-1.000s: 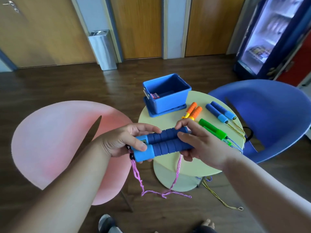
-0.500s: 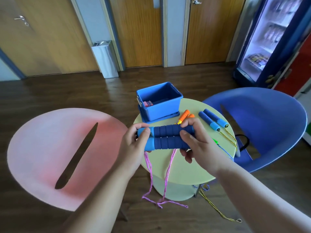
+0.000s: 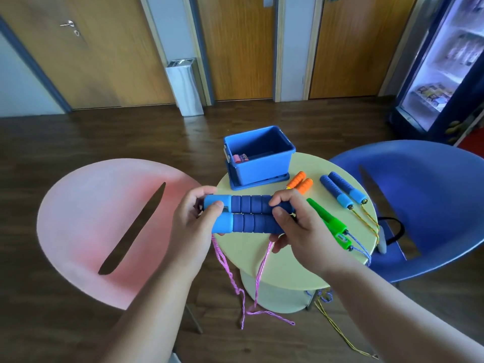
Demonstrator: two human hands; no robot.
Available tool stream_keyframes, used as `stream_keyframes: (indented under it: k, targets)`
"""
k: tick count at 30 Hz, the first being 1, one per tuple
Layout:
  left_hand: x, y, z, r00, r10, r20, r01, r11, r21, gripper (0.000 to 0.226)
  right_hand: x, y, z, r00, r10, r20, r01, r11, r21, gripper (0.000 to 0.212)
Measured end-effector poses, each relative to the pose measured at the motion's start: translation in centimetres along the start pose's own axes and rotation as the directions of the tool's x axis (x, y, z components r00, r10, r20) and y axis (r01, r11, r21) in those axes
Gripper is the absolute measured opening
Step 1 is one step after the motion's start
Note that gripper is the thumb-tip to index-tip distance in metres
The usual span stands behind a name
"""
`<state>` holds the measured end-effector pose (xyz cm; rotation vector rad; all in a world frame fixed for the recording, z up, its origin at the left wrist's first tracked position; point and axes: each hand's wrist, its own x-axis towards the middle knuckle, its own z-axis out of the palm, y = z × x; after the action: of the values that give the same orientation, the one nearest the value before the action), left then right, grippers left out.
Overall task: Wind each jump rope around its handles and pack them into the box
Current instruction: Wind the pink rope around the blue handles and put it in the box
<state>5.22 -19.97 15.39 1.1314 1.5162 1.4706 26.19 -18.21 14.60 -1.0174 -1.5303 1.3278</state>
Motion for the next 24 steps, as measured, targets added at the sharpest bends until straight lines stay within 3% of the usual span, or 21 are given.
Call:
stream_keyframes:
  k: [5, 13, 15, 19, 24]
  targets:
    - [-1.3, -0.2, -1.0, 0.989, -0.029, -0.142, 0.025, 0.999, -0.026, 0.019, 0.5, 0.3, 2.4, 0.999, 0.004, -0.044, -0.001, 0.997, 0.071, 0.021]
    - [-2.3, 0.2, -3.7, 0.986, -0.03, -0.166, 0.011, 0.994, -0.11, 0.022, 1.5, 0.3, 4.4, 0.98, -0.003, 0.197, -0.024, 0.991, 0.132, 0.014]
    - [-2.0, 0.2, -4.5, 0.967, -0.052, -0.248, 0.023, 0.993, -0.117, 0.022, 1.8, 0.1, 5.3, 0.971, -0.022, 0.238, -0.005, 0.993, 0.115, 0.015]
    - [-1.9, -0.4, -6.9, 0.947, -0.028, -0.321, 0.034, 0.999, 0.013, 0.024, 2.1, -0.2, 7.0, 0.951, -0.084, 0.298, 0.064, 0.995, 0.075, 0.013]
    - [-2.0, -0.2, -9.2, 0.95, -0.013, -0.313, 0.054, 0.991, 0.123, 0.026, 2.7, -0.7, 8.6, 0.935, -0.106, 0.339, 0.094, 0.994, 0.052, 0.015]
